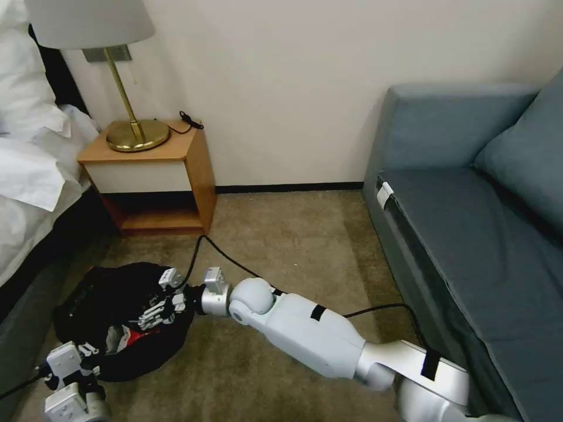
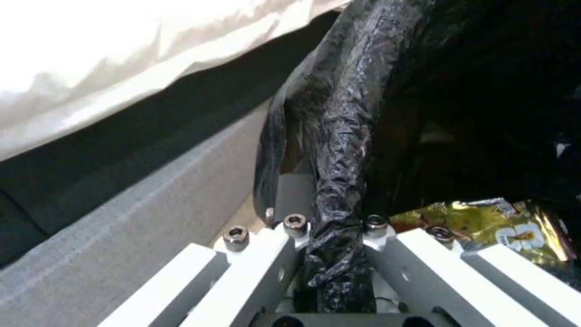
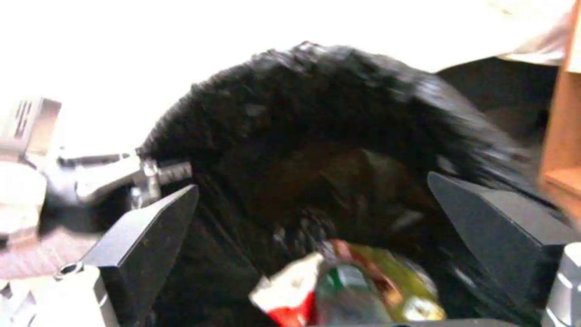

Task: Pick up the trash bin, then pick up the garbage on the floor and place it into the trash bin.

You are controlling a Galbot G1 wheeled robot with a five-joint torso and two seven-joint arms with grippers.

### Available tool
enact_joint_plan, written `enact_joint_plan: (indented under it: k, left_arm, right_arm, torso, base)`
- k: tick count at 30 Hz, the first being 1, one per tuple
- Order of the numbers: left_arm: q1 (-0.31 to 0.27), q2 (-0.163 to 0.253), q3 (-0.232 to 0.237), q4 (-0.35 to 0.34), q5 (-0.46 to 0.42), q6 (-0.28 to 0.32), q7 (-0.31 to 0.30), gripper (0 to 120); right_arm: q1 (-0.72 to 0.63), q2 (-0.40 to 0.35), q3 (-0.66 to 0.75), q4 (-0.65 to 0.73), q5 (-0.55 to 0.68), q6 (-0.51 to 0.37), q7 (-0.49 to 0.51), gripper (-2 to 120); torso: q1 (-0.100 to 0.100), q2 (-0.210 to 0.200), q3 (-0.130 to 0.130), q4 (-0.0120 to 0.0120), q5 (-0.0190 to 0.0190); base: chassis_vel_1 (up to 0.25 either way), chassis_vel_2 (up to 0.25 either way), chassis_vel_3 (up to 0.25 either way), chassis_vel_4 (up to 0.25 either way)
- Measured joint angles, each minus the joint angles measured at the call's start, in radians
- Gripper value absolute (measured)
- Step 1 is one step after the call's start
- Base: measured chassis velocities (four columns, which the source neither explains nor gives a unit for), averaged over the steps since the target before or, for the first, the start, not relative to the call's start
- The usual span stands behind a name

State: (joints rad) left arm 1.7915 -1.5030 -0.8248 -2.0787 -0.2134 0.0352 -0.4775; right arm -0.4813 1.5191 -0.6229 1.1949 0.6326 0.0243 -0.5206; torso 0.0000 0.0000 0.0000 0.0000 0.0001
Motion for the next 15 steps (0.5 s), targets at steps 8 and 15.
enact_joint_plan:
  k: [8, 15]
  left_arm:
    - [-0.001, 0.026, -0.02, -0.002, -0.001, 0.001, -0.004, 1]
    - [0.0, 0.051, -0.027, 0.006, -0.012, -0.005, -0.006, 1]
  right_arm:
    - [0.008, -0.164, 0.041, 0.017, -0.037, 0.001, -0.057, 100]
    - [-0.022, -0.36, 0.101, -0.035, -0.301, 0.035, -0.246, 100]
  torso:
    - [0.0, 0.0, 0.0, 0.0001, 0.0003]
    - [0.0, 0.0, 0.0, -0.0004, 0.0003]
  base:
    - [0.0, 0.0, 0.0, 0.0]
    - [0.0, 0.0, 0.0, 0.0]
